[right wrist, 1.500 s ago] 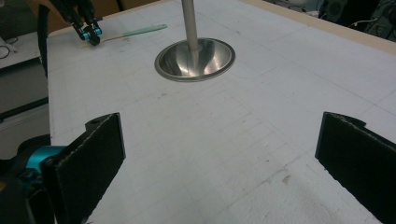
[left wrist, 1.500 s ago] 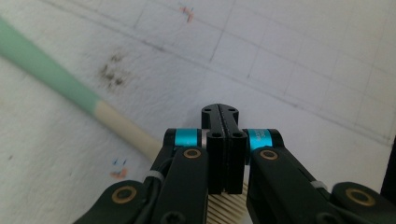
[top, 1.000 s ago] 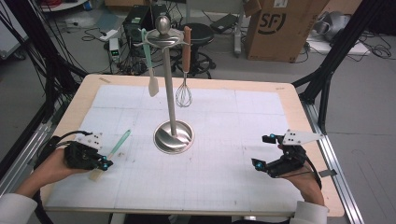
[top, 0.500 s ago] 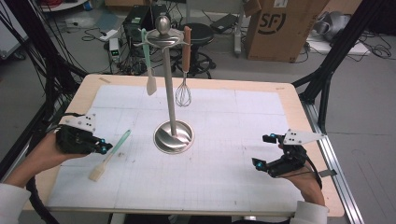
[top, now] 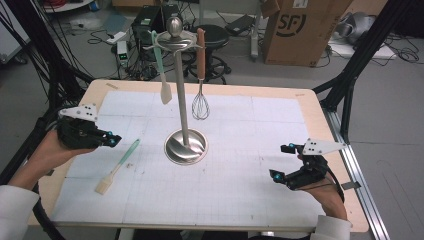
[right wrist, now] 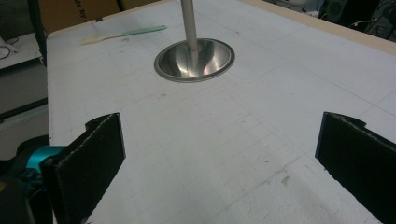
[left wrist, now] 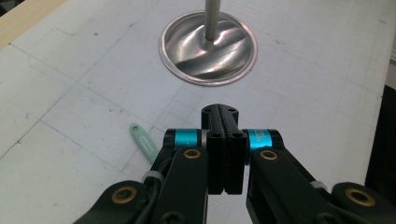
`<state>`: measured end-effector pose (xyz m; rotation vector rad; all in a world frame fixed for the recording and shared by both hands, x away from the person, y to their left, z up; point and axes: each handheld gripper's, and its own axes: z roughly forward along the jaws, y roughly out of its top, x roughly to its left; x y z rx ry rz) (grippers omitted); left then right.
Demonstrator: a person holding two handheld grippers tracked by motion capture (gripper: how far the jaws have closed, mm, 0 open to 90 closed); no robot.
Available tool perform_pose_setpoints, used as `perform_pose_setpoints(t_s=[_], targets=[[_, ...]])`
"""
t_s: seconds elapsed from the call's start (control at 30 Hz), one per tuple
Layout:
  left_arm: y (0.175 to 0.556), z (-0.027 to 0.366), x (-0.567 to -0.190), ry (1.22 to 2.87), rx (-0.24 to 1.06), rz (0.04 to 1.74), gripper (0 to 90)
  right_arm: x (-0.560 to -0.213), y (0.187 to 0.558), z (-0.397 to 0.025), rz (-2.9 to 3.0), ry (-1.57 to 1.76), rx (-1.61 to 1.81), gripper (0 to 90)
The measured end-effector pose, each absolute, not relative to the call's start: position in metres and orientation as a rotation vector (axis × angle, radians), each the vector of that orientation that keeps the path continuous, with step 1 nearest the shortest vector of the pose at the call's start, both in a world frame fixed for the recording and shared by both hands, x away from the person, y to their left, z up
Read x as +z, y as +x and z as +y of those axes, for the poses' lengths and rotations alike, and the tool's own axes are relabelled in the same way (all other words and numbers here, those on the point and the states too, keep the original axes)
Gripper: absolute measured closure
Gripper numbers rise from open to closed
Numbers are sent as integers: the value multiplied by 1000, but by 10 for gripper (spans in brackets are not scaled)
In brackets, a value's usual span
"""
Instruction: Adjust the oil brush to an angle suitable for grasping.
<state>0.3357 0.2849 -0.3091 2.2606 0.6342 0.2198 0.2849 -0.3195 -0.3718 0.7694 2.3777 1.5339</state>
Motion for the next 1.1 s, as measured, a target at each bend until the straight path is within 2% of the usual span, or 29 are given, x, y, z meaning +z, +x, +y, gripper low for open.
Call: perform_pose_setpoints(t_s=[0.4,0.73,1.1], targets=[[366,283,-330,2250,235,684,897,-373,286,-320,2382,777,1531,3],[388,280,-356,2358,219,663,897,-375,286,-320,2389,775,1524,3],[405,278,-378,2457,193,720,897,-377,288,-320,2394,778,1521,2]])
